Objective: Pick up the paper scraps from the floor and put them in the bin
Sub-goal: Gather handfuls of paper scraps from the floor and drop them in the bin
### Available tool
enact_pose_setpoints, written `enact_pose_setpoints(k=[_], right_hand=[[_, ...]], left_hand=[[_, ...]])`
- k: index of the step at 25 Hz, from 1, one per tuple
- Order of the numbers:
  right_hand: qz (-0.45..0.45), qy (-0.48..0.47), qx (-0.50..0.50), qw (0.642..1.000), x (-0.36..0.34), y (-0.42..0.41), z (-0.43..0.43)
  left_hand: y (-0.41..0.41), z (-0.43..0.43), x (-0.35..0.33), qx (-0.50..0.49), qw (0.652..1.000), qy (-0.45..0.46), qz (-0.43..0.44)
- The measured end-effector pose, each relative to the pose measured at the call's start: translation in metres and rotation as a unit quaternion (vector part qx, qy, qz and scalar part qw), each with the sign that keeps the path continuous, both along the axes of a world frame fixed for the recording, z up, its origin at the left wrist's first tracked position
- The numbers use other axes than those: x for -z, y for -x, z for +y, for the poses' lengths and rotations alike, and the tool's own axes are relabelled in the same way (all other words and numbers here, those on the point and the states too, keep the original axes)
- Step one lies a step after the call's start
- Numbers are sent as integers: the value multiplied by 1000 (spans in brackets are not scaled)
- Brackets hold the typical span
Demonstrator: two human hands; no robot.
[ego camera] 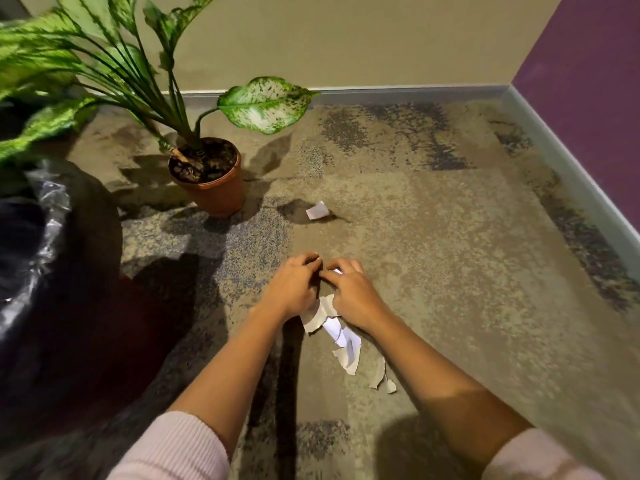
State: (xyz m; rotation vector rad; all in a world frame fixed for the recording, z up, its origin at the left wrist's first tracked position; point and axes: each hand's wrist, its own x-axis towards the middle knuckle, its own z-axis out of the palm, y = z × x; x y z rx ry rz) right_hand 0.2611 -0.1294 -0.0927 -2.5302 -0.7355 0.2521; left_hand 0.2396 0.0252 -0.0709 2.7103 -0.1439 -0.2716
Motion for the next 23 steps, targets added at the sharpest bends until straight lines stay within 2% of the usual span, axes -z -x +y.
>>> enact_pose_setpoints(k=[2,4,6,8,10,12,15,17,23], right_hand=[[29,-51,6,998,-5,14,-1],[111,-145,91,979,-17,8,-3],[117,-193,168,960,-28,-15,-2],[54,-126,152,979,-36,-43,4],[36,11,62,997,-40,-70,19],[21,143,-12,989,-42,-93,39],[-33,264,-86,960,-35,-114,65],[-19,288,-100,952,-30,-120,65],[17,225,-42,973,-29,-97,41]], left_hand=[[13,4,-9,-26,997,75,0],[22,14,-18,-102,978,178,23],[24,25,-21,-170,957,233,24],[20,31,-19,-160,977,139,29],[16,31,-13,-115,990,26,74],[12,32,-8,-113,986,31,122],[7,36,-4,-117,982,61,137],[9,36,-4,-109,987,40,114],[17,28,-9,-112,988,33,97]])
